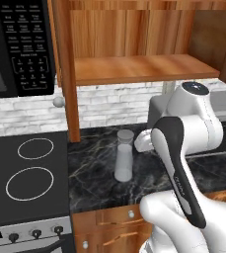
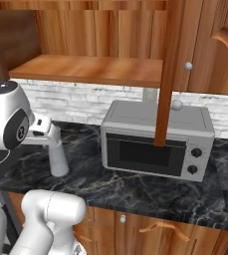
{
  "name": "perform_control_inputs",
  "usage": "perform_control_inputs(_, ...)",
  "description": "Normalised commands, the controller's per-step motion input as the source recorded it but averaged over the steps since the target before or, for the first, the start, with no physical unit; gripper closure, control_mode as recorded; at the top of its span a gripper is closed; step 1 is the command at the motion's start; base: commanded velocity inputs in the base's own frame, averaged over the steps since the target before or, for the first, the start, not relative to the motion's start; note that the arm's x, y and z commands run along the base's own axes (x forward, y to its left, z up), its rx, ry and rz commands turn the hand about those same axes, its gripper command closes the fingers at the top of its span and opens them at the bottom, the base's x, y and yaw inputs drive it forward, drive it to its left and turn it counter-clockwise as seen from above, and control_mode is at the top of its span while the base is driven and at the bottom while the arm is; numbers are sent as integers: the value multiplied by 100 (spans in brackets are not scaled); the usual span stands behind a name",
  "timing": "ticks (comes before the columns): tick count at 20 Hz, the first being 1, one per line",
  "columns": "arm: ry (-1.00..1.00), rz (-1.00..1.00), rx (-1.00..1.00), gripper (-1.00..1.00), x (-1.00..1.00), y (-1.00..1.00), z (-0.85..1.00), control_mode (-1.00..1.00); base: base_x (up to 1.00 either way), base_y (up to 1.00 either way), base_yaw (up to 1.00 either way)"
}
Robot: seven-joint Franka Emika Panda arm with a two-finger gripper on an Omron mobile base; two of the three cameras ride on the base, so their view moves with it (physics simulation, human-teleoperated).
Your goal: There is a tray on the dining counter. Grab the cup, mug, and pitcher and place them on the tray. The pitcher may be placed next to the tray if it cannot fit the tray.
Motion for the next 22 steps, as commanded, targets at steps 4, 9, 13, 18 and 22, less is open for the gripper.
perform_control_inputs(4, 0, 11, 0, -100, 16, 0, -21, -100, 0, 0, 0)
perform_control_inputs(9, 0, 6, 0, -100, 9, 0, -10, -100, 0, 0, 0)
perform_control_inputs(13, 0, 3, 0, -100, 5, 4, -5, -100, 0, 0, 0)
perform_control_inputs(18, 0, 0, 0, -100, 12, 16, -17, -100, 0, 0, 0)
perform_control_inputs(22, 0, 0, 0, -100, 15, 13, -32, -100, 0, 0, 0)
